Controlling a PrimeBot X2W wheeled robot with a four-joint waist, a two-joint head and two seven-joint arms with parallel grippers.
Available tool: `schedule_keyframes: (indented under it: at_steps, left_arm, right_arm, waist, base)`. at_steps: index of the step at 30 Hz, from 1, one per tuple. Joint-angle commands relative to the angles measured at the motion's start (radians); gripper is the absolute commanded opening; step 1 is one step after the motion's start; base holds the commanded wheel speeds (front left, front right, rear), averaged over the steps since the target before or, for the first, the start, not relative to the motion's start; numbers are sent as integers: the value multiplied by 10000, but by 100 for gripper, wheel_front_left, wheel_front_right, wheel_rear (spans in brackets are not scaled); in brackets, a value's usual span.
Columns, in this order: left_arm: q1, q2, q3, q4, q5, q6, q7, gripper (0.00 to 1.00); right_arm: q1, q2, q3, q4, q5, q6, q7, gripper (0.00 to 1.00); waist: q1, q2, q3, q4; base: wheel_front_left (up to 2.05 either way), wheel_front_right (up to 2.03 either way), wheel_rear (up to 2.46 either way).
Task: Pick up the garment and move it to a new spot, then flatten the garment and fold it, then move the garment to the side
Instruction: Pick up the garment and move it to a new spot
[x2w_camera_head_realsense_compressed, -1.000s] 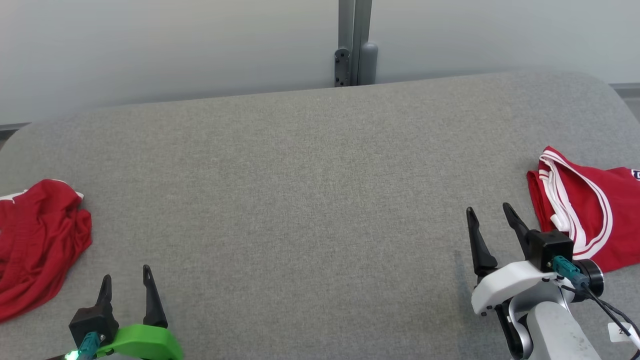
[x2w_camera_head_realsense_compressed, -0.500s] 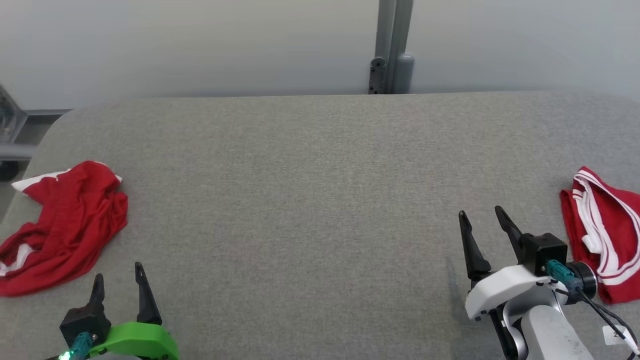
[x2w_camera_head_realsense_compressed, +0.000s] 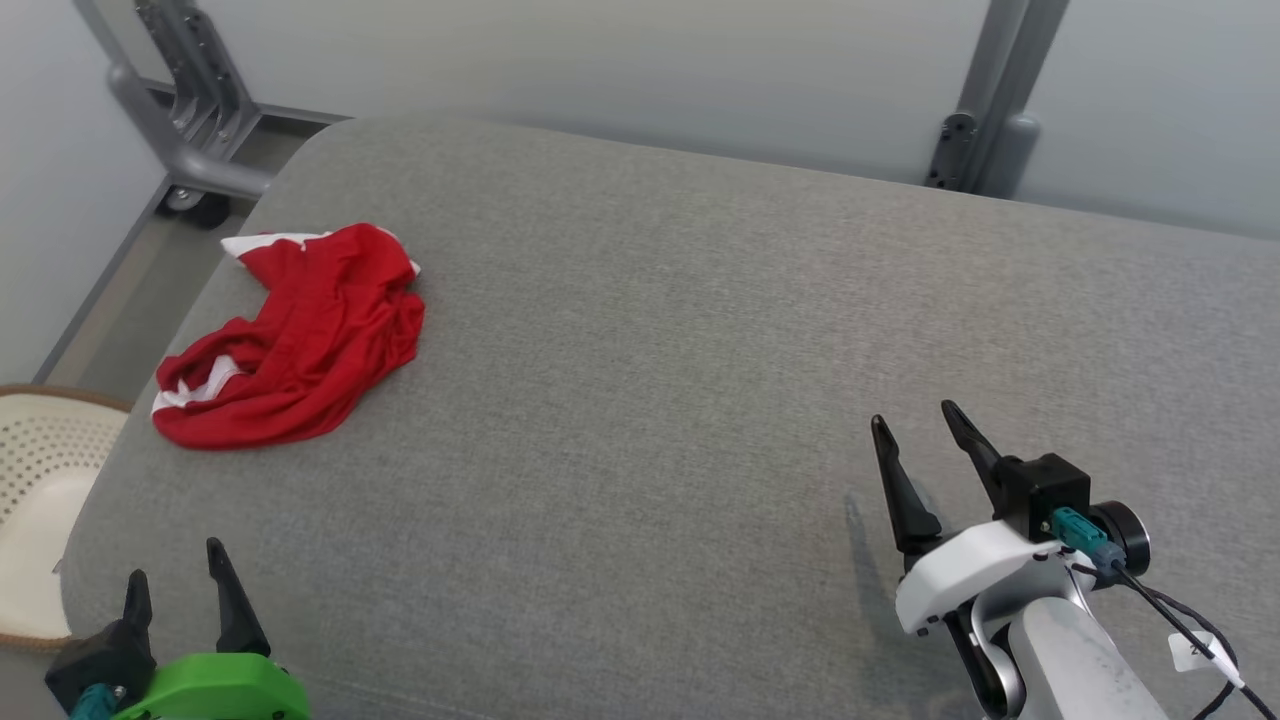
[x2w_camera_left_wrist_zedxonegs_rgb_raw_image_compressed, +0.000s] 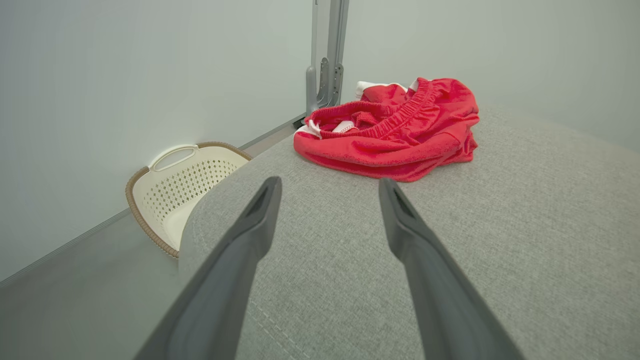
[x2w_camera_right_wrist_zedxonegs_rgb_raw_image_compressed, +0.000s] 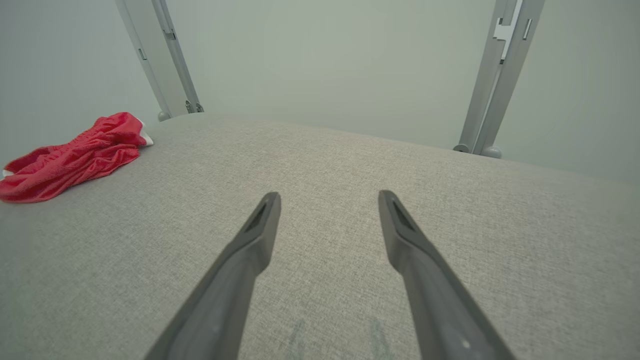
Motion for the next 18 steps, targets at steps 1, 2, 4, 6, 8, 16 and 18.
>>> schedule_keyframes:
  at_steps: [1,2,4,6,8,16,18]
  left_arm:
    - [-351,29,218,147,-135,-171,6,100]
    - [-445,29,322,274,-176,-279,6,100]
    - [-667,20,518,537,-244,-501,6,100]
    - [-989,26,725,735,-351,-680,6,100]
    - [-1385,26,927,1090,-498,-937,6,100]
    - [-3631,362,1479,2653,-336,-1616,6,100]
    - [-4149,597,1548,3058,-318,-1685,6,100]
  right_arm:
    - [-182,-42,35,12,-77,-16,0,100]
    - [-216,-42,68,13,-140,-16,0,100]
    - [-310,-48,91,-13,-209,-16,0,100]
    - [-455,-44,163,-70,-334,-16,0,100]
    - [-609,-44,184,-97,-422,-16,0,100]
    - [-1379,-139,241,-561,-969,-16,0,100]
    - [-1593,-191,331,-800,-1053,-16,0,100]
  waist:
    - [0,0,421,724]
    - [0,0,484,753]
    - [0,0,673,756]
    - [0,0,942,687]
    - [0,0,1225,590]
    - [0,0,2609,-55]
    - [0,0,2932,-277]
  base:
    - [0,0,0]
    - [0,0,0]
    - [0,0,0]
    - [0,0,0]
    - [0,0,0]
    - [0,0,0]
    - [0,0,0]
